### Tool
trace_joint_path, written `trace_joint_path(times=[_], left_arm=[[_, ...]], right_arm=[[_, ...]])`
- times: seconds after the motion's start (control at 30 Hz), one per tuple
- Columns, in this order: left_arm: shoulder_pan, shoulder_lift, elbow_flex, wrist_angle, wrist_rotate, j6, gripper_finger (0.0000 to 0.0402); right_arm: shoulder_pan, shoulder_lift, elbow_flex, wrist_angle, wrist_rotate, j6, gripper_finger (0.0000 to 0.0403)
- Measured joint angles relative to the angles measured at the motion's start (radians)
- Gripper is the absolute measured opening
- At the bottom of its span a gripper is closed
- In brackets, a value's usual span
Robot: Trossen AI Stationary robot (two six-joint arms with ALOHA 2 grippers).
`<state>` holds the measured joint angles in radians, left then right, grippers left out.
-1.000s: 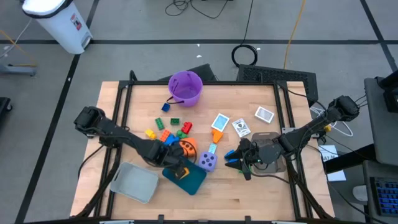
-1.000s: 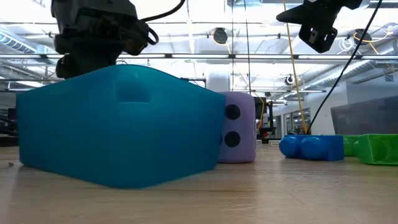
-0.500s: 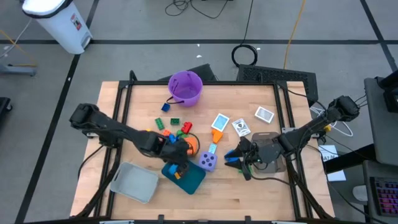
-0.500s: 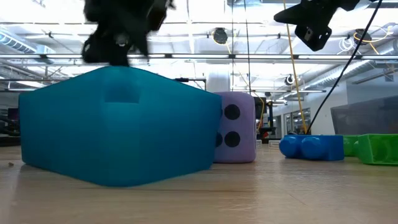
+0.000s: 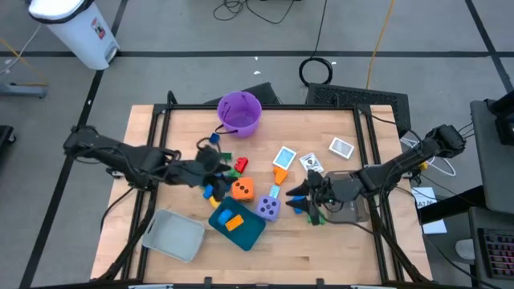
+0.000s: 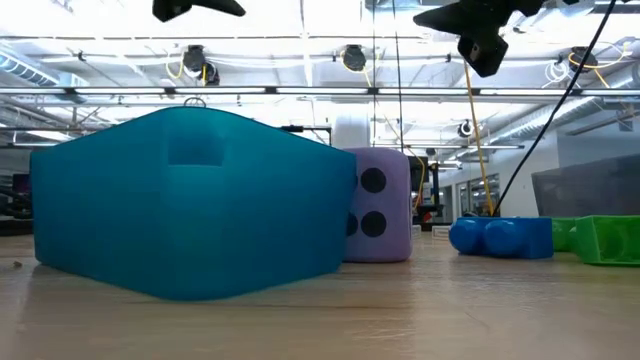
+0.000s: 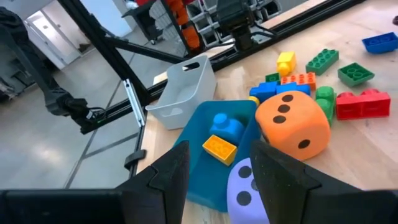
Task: Pick & Place Toys
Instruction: Put the dark blue game piece into the blue bin
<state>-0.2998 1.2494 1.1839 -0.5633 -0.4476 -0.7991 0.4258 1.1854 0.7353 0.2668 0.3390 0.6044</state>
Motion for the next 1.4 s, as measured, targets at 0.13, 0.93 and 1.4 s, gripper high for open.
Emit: trace_joint_path(times=[0.13, 0.93, 1.4], left_arm=[[0.017, -0.024, 0.000, -0.088, -0.026, -0.027, 0.0241], [0.325, -0.010, -0.088, -0.602, -0.016, -0.283, 0.0241], [0.632, -0.006, -0.256, -0.250, 0.138, 0.124, 0.0241]], right_arm=[[-0.008, 0.000, 0.000, 0.001, 0.000, -0.012, 0.0160], [-0.114, 0.000, 0.000, 0.006, 0.028, -0.068, 0.0160], [-0.139, 0.000, 0.000, 0.005, 0.027, -0.056, 0.0160]])
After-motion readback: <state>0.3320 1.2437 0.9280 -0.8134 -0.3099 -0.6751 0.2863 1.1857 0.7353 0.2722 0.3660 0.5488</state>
